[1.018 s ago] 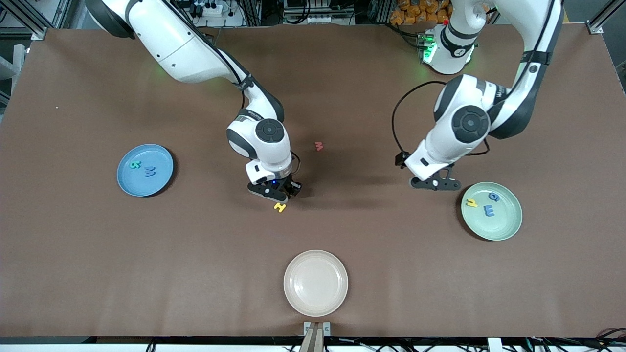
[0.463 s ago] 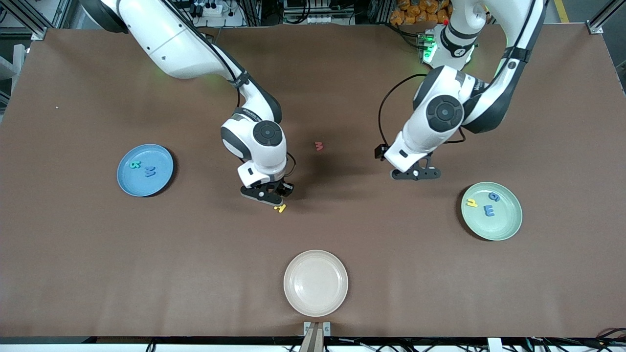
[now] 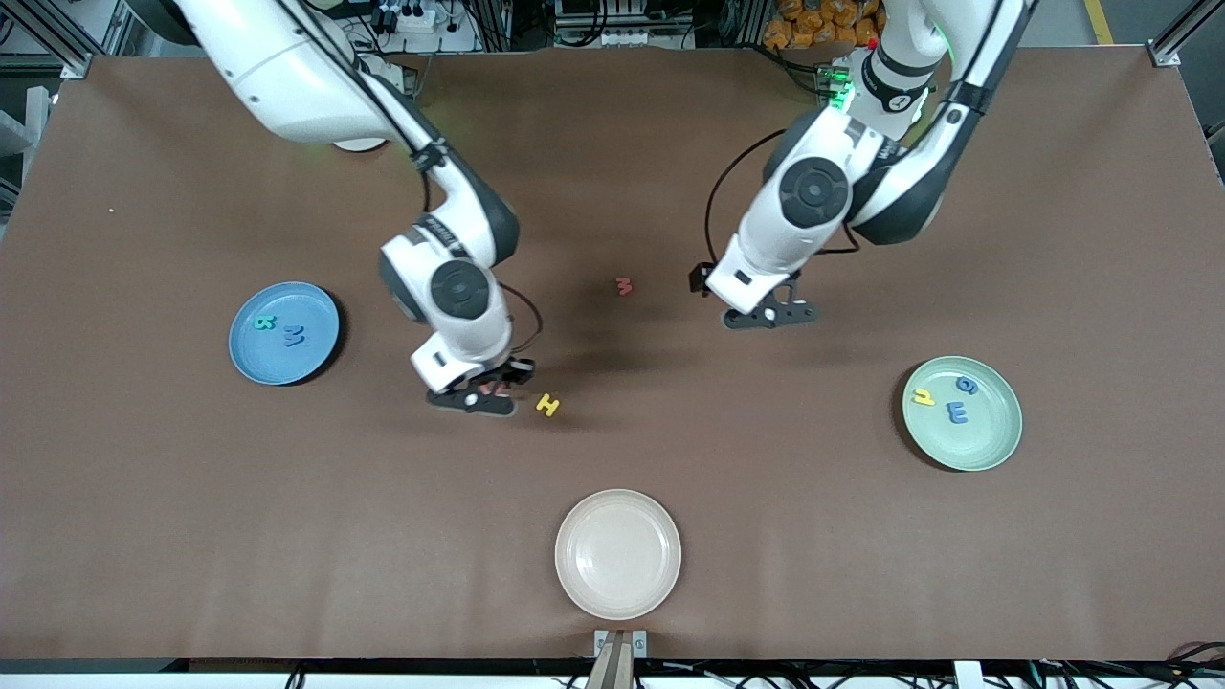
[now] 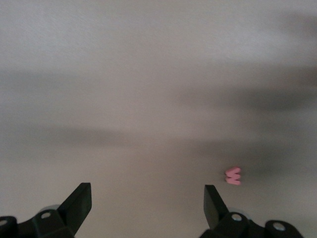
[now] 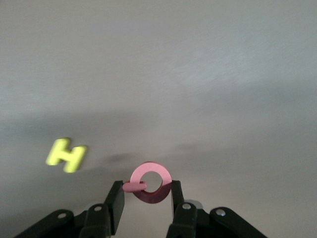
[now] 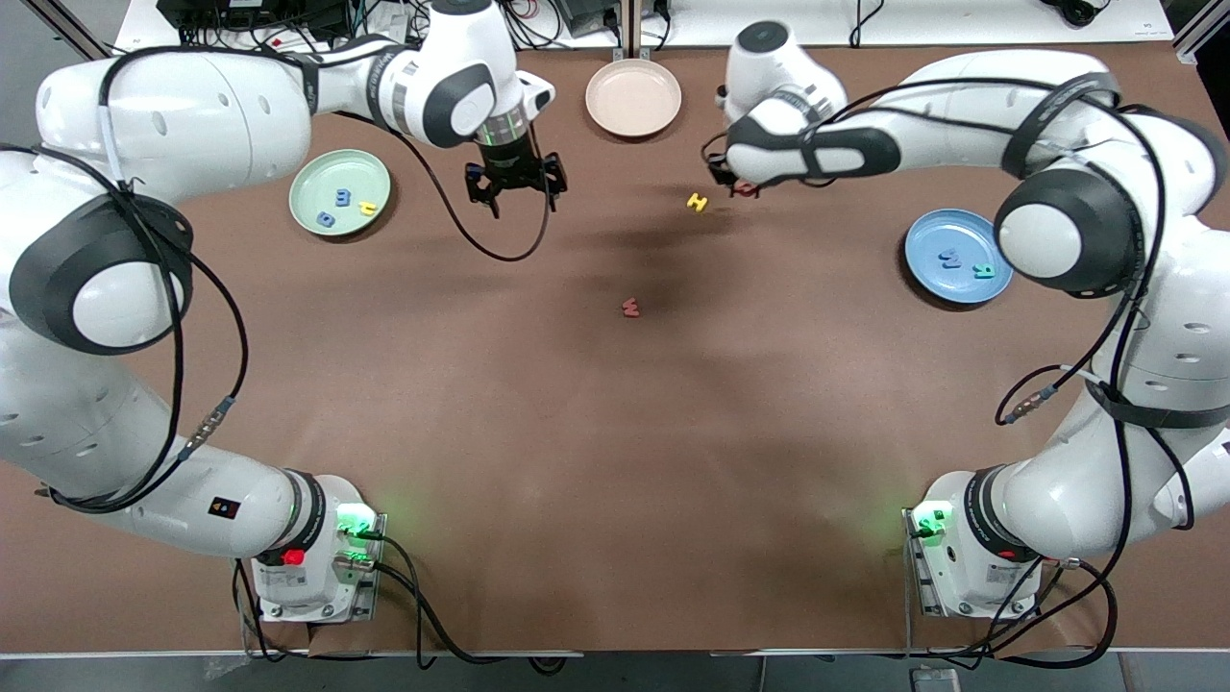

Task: Sort uppercase to blue plate, lowercase to green plate
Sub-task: 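Carry the o to the blue plate while the left gripper lowers onto the m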

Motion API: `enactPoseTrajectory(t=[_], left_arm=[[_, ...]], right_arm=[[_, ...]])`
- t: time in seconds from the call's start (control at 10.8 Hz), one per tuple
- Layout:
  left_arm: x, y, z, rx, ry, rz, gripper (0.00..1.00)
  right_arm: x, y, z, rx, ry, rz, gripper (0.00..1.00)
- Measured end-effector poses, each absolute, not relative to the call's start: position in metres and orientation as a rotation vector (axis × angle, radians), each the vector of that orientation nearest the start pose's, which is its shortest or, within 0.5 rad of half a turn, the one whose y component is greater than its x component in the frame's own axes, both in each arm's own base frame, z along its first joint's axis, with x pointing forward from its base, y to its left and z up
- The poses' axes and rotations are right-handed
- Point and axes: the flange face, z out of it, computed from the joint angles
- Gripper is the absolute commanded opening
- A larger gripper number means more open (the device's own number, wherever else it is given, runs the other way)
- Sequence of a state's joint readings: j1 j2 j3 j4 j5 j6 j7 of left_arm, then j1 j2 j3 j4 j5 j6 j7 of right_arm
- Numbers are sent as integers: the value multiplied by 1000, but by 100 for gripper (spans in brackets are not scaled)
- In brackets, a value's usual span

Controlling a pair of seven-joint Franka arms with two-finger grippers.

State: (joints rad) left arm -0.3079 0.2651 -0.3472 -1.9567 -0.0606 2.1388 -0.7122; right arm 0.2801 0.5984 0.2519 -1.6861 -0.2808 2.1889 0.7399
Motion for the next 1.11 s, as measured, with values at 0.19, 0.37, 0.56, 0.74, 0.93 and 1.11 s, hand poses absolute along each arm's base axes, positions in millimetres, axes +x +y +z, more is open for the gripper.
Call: enactPoseTrajectory(t=[0.19,0.37,0.56,0.74,0.93,1.11], left_arm=[[457,-390,342,-3200,-177,217,100],[434,-428,335,-3182,-180,204,100],[409,-472,316,-3131,-204,148,100],[392,-506,290,-3102,-240,138,100],[388,-524,265,-3095,-266,125,100],[390,-532,248,-3118,-274,99,100]], right_arm=[[609,268,267,-3266,-31,66,43],[621,217,273,-3270,-170,98,43],[627,161,271,-3244,-296,167,43],[624,111,262,-3217,-418,242,43],[612,70,253,-3190,-548,319,45],[598,28,244,-3148,-651,398,45]])
